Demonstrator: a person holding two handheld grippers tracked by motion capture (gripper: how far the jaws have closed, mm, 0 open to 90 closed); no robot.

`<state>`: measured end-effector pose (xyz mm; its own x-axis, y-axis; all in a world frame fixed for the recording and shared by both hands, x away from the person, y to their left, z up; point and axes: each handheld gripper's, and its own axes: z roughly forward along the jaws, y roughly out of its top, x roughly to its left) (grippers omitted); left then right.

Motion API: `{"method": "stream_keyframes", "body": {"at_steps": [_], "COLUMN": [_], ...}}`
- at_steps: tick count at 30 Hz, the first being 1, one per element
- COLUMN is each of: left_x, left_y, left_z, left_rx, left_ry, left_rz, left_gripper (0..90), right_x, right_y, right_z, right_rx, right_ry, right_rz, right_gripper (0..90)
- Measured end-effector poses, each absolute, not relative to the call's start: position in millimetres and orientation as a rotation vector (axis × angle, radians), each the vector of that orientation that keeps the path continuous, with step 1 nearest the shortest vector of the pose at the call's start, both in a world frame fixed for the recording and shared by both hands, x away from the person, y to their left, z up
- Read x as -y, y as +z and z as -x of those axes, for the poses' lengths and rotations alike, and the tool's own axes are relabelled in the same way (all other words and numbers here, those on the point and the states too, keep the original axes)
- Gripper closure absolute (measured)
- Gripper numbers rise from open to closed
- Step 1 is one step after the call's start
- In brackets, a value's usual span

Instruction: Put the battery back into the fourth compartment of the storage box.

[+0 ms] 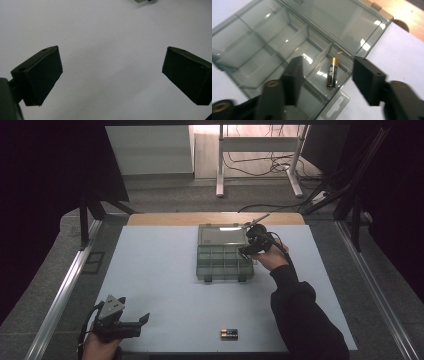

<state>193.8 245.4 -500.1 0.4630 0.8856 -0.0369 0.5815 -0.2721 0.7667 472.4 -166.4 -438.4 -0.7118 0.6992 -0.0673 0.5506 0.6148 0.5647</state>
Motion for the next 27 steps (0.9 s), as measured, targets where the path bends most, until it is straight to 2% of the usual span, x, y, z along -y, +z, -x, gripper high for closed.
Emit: {"method": "stream_keyframes", "body": {"at_steps": [1, 2, 3, 4, 5, 6, 7, 15, 19, 27], "left_x": [-245, -245, -245, -245, -245, -245, -245, -246, -245, -246], "left_y": [-500, -500, -500, -500, -500, -500, -500, -500, -500, -500], "left_z": [-194, -194, -194, -194, -194, -194, -194, -194, -194, -194], "left_rx": [-1.221, -1.221, -1.222, -1.222, -1.223, -1.223, -1.225, -1.226, -1.226, -1.227], "left_ry": [0.525, 0.525, 0.525, 0.525, 0.524, 0.524, 0.524, 0.523, 0.524, 0.523], "left_rz": [-1.978, -1.978, -1.978, -1.978, -1.976, -1.976, -1.976, -1.974, -1.975, -1.973], "left_gripper": [3.5, 3.5, 3.5, 3.5, 3.5, 3.5, 3.5, 3.5, 3.5, 3.5], "right_x": [167, 167, 168, 168, 169, 169, 169, 170, 169, 169], "right_y": [-436, -436, -433, -433, -432, -432, -432, -429, -427, -426], "right_z": [-469, -469, -462, -462, -456, -456, -450, -421, -408, -385], "right_rx": [-2.558, -2.558, -2.568, -2.568, -2.573, -2.573, -2.589, -2.575, -2.574, -2.593], "right_ry": [0.766, 0.766, 0.781, 0.781, 0.804, 0.804, 0.823, 0.867, 0.888, 0.932], "right_rz": [-1.005, -1.005, -0.984, -0.984, -0.964, -0.964, -0.957, -0.882, -0.837, -0.796], "right_gripper": [36.1, 36.1, 29.4, 29.4, 23.7, 23.7, 18.5, 2.9, 0.0, 0.0]}}
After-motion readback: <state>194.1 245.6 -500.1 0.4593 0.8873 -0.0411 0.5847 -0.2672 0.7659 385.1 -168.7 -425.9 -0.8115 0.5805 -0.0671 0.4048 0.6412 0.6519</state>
